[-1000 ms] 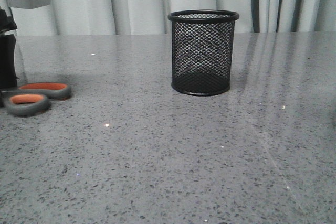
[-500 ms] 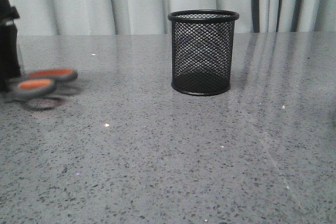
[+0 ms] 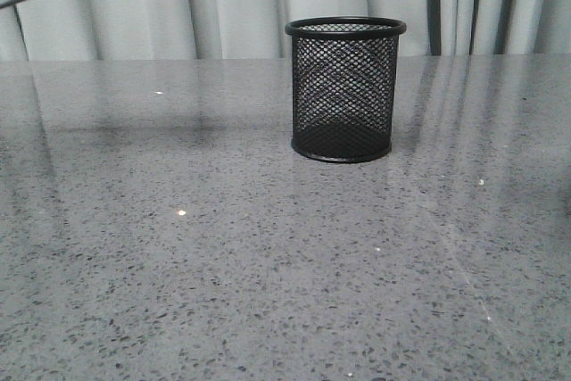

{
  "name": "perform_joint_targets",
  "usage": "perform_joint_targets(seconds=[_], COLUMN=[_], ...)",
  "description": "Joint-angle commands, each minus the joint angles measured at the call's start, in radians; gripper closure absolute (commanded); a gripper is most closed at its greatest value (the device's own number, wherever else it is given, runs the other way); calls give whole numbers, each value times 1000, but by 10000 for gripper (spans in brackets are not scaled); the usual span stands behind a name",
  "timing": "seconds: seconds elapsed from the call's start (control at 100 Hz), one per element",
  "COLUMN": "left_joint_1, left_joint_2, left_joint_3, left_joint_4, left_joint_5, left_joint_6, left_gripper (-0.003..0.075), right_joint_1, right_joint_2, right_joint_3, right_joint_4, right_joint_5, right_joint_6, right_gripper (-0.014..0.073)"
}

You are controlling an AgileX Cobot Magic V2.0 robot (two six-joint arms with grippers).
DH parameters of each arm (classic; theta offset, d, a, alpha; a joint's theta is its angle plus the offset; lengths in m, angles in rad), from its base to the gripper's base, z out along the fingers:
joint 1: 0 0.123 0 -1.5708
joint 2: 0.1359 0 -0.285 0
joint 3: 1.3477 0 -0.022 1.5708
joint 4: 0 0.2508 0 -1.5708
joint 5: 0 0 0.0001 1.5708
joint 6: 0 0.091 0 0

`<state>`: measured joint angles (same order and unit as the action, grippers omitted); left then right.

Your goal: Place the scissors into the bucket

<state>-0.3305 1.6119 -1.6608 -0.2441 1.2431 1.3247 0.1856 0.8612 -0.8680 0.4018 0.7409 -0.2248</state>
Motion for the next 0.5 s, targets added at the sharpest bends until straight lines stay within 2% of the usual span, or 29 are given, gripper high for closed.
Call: perform_joint_targets(seconds=[0.0,0.24,0.49], left_joint_1=[-54,-192,-318], left_joint_2=[-49,-49,-49], left_joint_3=[-73,-168,-238], left_joint_4=[-37,-4,12], left_joint_5=[34,32,28], left_joint_6=[-37,-121,-180], left_gripper=[698,698,698], right_joint_1=[0,0,0], right_joint_2=[-10,-60,-95], right_joint_3=[-34,-34,-34], right_joint_4=[89,353,463], right_joint_5=[-80,-130,-143], right_joint_6=[-46,-170,-184], right_gripper=[85,85,85])
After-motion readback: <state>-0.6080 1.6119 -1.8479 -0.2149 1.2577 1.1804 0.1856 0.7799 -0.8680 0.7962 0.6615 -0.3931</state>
